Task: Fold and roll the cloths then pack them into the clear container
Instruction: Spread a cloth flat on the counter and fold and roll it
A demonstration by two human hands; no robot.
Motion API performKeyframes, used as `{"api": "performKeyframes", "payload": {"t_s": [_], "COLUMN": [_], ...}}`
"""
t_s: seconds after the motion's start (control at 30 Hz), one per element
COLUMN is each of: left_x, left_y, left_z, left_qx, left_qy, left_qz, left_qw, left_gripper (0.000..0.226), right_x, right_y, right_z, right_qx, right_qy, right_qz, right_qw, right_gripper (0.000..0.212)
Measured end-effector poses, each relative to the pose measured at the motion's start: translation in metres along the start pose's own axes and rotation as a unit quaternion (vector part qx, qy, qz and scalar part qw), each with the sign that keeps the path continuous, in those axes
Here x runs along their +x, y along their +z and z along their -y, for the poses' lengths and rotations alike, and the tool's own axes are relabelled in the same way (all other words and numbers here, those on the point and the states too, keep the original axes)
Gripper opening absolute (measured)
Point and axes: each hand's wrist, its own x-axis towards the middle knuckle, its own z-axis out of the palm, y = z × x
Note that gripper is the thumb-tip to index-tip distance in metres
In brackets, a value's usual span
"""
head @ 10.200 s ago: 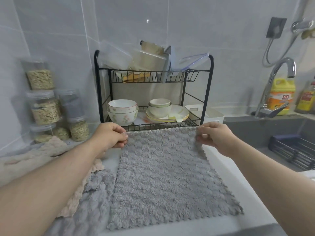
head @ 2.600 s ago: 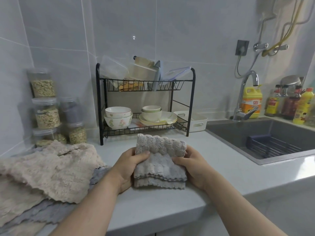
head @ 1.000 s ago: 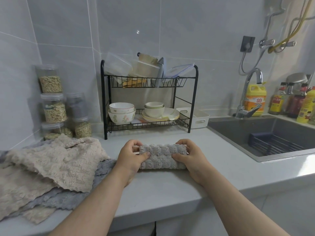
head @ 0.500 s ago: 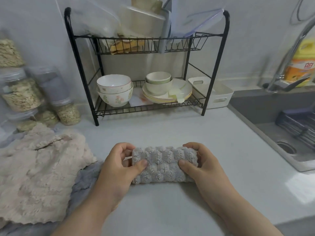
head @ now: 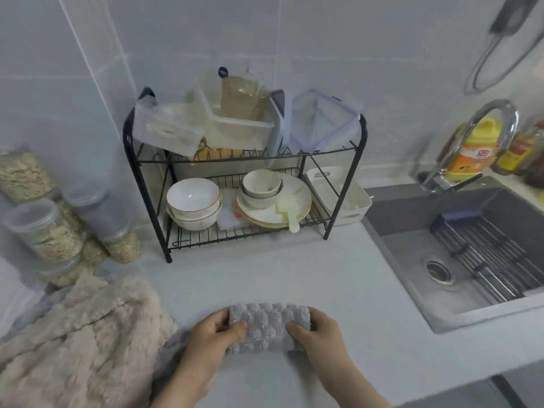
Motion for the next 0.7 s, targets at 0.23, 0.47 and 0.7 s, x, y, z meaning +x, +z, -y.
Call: {"api": "performKeyframes", "payload": {"t_s": [0.23,0.47,0.7], "left_x": [-0.018,-0.046,-0.075], "left_y": [0.019,0.089,0.208], "left_z": [-0.104,-0.201,-0.25], "left_qx": [-0.032,-0.039,-0.031], "left_qy": [0.013,0.124,0.196], "left_qz": [0.135,0.216,0.294], "left_qw": [0.99,0.968,0.935], "left_gripper": [0.029,0.034,0.048], "right_x": [-0.037,-0.075,-0.13], "right_y": [-0.035,-0.116,-0.233], "right_z": [0.085,0.165,0.196], "right_qx": [0.064,0.128,0.124], "right_qy": [-0.024,-0.121,-0.208], "right_qz": [-0.034,-0.08,-0.161], "right_qw": [0.997,0.981,0.957], "right_gripper": [0.017,0.033,0.03]}}
